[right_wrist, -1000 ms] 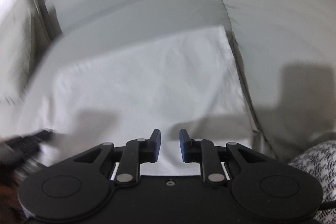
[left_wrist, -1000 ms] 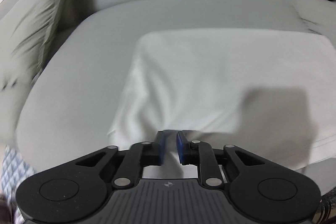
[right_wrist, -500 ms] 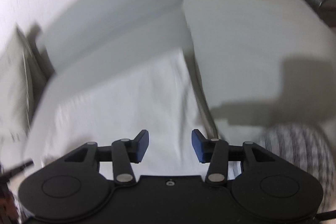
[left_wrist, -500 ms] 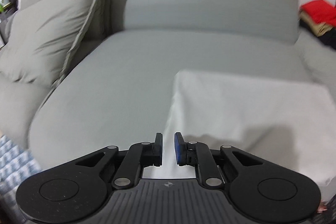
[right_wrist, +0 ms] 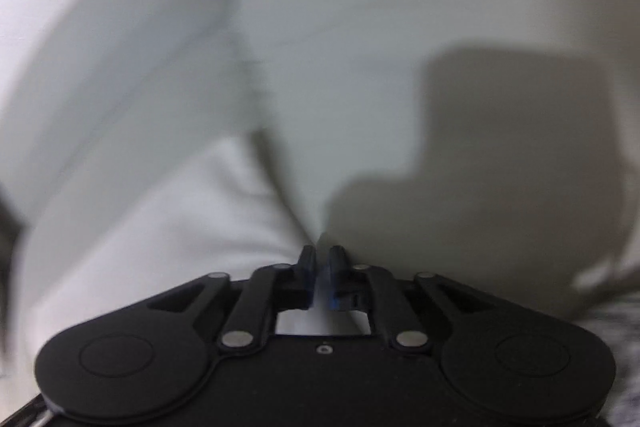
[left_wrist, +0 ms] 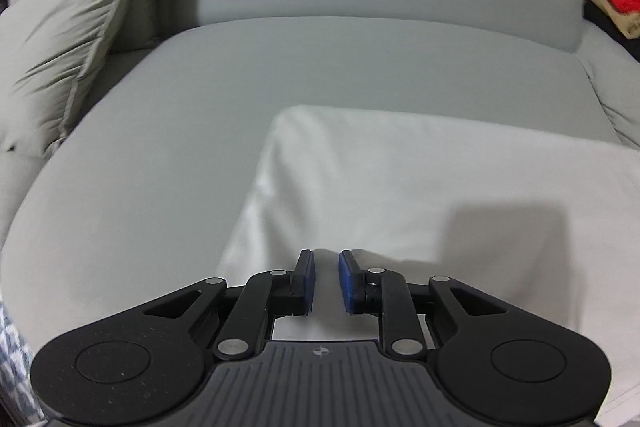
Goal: Fold clothes
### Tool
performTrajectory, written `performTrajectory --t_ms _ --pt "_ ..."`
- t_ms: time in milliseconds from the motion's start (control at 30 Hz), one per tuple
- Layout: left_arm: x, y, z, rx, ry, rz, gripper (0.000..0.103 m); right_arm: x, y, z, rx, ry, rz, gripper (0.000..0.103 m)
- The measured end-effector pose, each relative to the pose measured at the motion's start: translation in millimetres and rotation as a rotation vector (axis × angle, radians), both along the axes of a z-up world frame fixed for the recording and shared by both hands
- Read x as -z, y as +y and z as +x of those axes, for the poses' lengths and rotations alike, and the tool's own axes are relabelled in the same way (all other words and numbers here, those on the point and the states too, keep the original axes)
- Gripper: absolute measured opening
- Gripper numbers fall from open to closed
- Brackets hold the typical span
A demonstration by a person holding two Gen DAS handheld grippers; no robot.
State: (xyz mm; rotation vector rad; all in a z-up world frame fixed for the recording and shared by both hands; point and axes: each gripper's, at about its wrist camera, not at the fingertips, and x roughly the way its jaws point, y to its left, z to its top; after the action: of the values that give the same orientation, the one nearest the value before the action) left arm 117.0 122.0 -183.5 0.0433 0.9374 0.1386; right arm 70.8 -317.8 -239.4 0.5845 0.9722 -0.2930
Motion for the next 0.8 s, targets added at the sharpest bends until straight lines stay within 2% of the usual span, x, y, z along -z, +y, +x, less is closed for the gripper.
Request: performTrajectory --t_ms 67,133,200,267,333,400,467,500,533,600,700,800 --pt "-7.6 4.0 -5.8 -0.008 -0.021 0.002 0.019 -3.0 -6.6 -8.4 0.002 -0.015 0.043 0.002" --pt "-17.0 4.9 -13.9 -0.001 -0.072 -0.022 0.019 -17.4 -3.4 -19.0 -0.001 -0.091 0.047 0.006" --pt "-21.2 2.5 -19.2 0.038 -0.106 -0.074 0.019 -31.2 7.7 -27.6 -0.065 -0.168 0.050 0.006" --pt "-15.1 -4.2 -23.1 0.083 -0.080 -0.072 0.020 -35.1 20.7 -32.7 -0.143 -0.180 0.084 0.006" --pt "-6.9 -11.2 -25.2 0.114 -0.034 -0.047 0.020 -27.6 32.2 -34.3 -0.208 -0.119 0.107 0.006" --pt "0.4 -14.2 -27.5 0.108 0.018 0.026 0.021 -21.5 38.7 -39.3 -0.216 -0.057 0.016 0.000" --pt "1.1 -15.7 -30.2 0.100 0.053 0.079 0.021 -24.1 39.9 -45.5 -0.192 -0.011 -0.104 0.000" --pt "-0.1 -14.7 -32.5 0.094 0.059 0.098 0.021 -23.9 38.8 -46.7 -0.191 0.017 -0.125 0.003" --pt "-1.4 -12.5 -35.2 0.089 0.057 0.114 0.021 -23.7 37.7 -48.0 -0.191 0.045 -0.146 0.000" --pt "-7.0 -5.0 -41.0 0.074 0.037 0.126 0.021 -25.8 36.6 -51.8 -0.185 0.081 -0.176 0.001" --pt "-26.1 3.5 -58.1 0.074 -0.049 0.087 0.021 -44.7 38.9 -66.7 -0.150 0.006 -0.149 0.006" --pt "-46.6 8.4 -63.9 0.105 -0.144 0.016 0.020 -70.9 43.6 -81.0 -0.143 -0.151 -0.100 0.007"
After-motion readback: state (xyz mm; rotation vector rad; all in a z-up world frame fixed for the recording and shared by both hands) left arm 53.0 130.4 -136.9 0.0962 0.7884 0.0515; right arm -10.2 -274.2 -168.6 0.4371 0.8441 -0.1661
